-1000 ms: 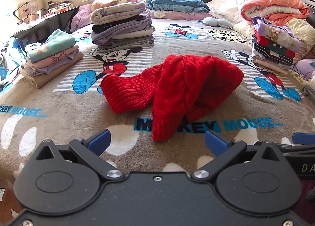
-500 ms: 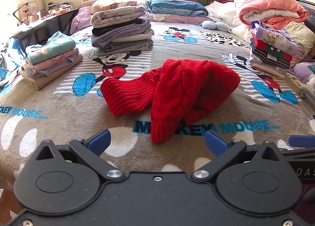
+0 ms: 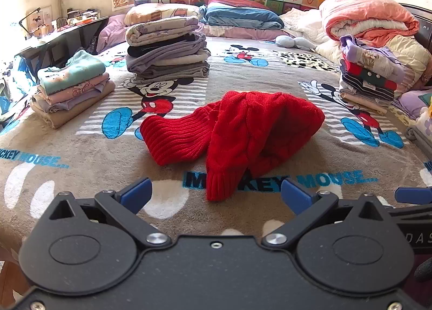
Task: Fold clothes
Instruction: 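Move both grippers toward the crumpled red sweater on the bed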
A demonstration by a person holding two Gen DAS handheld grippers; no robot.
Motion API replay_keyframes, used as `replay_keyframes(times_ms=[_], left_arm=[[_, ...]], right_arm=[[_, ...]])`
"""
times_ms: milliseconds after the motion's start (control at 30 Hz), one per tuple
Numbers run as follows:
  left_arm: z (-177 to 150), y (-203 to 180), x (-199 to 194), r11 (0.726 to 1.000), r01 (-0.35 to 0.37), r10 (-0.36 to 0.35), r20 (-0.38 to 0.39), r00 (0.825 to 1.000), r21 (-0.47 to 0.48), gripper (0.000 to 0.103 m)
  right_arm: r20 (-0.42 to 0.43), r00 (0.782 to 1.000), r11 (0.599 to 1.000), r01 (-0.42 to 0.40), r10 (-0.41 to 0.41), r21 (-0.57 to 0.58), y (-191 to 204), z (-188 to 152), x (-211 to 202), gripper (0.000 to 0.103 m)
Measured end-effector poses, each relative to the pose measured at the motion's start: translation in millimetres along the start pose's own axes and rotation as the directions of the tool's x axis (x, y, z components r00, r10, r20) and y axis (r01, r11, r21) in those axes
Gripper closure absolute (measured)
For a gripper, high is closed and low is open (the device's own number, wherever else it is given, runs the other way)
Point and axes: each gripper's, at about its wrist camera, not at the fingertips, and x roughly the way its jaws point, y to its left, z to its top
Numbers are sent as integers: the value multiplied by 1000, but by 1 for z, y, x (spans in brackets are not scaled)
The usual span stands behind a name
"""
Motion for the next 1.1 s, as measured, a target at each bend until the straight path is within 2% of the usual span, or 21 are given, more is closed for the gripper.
replay_keyframes(times_ms=[67, 167, 233, 267, 467, 533, 600, 733, 867, 1000, 1100], left_arm=[[1, 1, -3, 1000, -1, 1, 5, 1000, 0, 0], [2, 1, -6, 1000, -3, 3, 13, 1000, -1, 0], [3, 1, -9, 1000, -4, 4, 17, 1000, -2, 0], [3, 1, -10, 1000, -5, 5, 19, 1000, -2, 0], [5, -1, -14, 1000, -6, 6, 27, 1000, 0, 0], [6, -2, -16, 1000, -3, 3, 31, 1000, 2, 0], [7, -3, -17, 1000, 6, -6, 35, 999, 2, 0], [12, 1, -17, 1000, 27, -26, 32, 999, -12, 0], [23, 14, -9, 996, 55, -54, 23, 998, -71, 0], [36, 26, 6, 987, 83, -83, 5, 997, -138, 0], [45, 30, 22, 984, 90, -92, -9, 996, -153, 0]], right_arm=[[-6, 1000, 1000, 16, -16, 0, 22, 18, 9, 0], [4, 1000, 1000, 8, -8, -3, -8, 4, -10, 0], [-1, 999, 999, 32, -32, 4, 33, 24, 10, 0], [0, 999, 999, 34, -34, 4, 37, 26, 10, 0], [11, 1000, 1000, 22, -22, 0, 25, 19, -6, 0], [4, 999, 999, 34, -34, 14, 43, 29, -5, 0], [10, 1000, 999, 28, -28, 19, 39, 29, -8, 0], [20, 999, 998, -28, 27, 59, 33, 30, -11, 0], [61, 992, 987, -114, 108, 111, 17, 32, -11, 0], [103, 985, 983, -147, 136, 109, 1, 40, -4, 0], [107, 983, 978, -165, 152, 130, -2, 51, 11, 0]])
